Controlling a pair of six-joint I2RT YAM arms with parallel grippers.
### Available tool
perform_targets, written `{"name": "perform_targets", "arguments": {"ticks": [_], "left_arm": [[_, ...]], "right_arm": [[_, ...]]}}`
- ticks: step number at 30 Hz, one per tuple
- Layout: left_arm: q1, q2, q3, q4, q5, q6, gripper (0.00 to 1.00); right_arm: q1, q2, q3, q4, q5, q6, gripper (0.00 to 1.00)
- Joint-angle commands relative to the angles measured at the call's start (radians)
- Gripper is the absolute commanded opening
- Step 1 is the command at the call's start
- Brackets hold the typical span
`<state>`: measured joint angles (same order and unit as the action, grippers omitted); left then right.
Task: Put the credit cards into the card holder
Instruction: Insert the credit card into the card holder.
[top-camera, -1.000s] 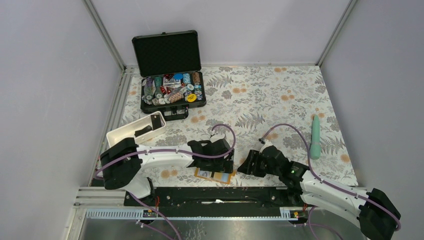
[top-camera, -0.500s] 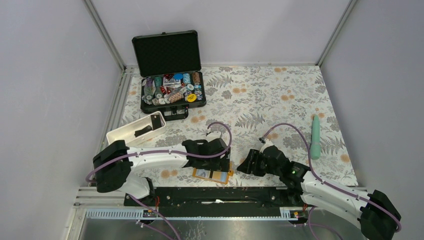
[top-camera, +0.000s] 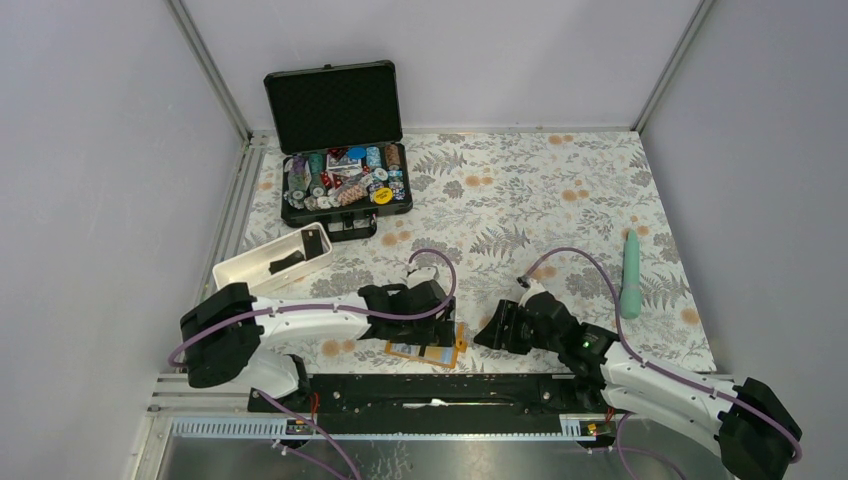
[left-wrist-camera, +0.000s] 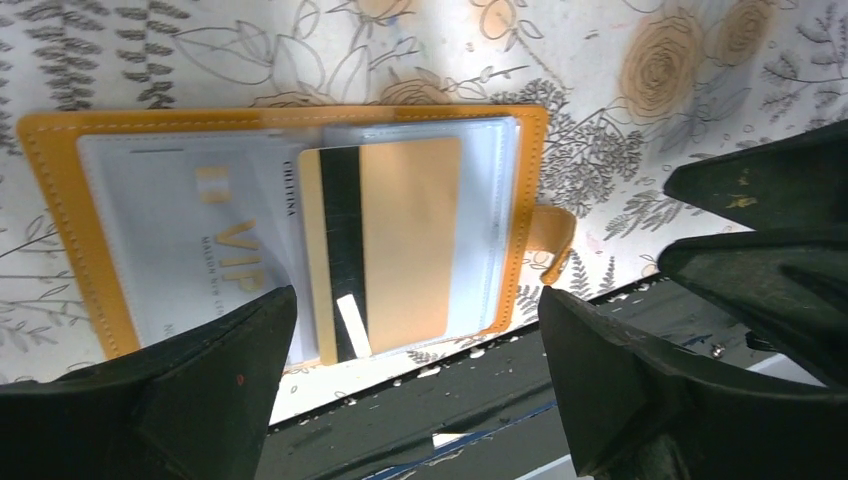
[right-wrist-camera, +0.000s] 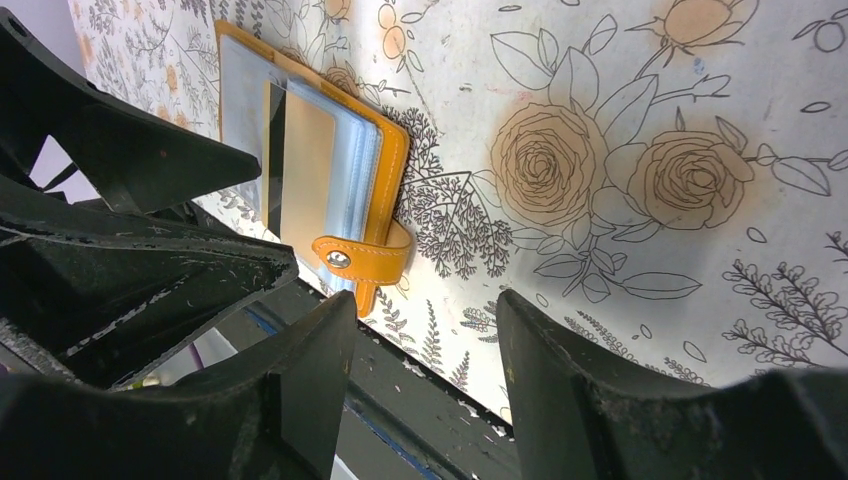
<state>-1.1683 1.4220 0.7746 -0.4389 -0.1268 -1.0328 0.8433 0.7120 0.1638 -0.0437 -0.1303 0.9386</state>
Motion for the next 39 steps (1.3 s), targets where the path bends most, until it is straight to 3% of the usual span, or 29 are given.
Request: {"name": "perform_targets", "arguments": {"ticks": [1,6,23,27,39], "left_arm": [[0.002,0.016,0.0,0.09,0.035,-0.007,0.92],[0.002,0.023,-0.014,0.113,0.047,-0.016,0.82],[-0.011,0.033,-0.028,0.234,0.071,-0.01,0.78],[0.005,-0.047,-0.048,0.162,-0.001,-0.01,0.83],[0.117,-0.29,-0.211,0.041,-0.04,-0.05,0.96]], "right_arm": [[0.004,0.018,-0.013,0.071,-0.039,-0.007,0.61],[0.012,0.035,-0.019,0.102,-0.036,0.003,0.61],[0.067,0.073,-0.015,0.134,0.017,0.023,0.59],[0.068,0.085,-0.011,0.137,0.028,0.009,0.61],[0.08,0.186,0.032,0.19,0.032,-0.035,0.62]]}}
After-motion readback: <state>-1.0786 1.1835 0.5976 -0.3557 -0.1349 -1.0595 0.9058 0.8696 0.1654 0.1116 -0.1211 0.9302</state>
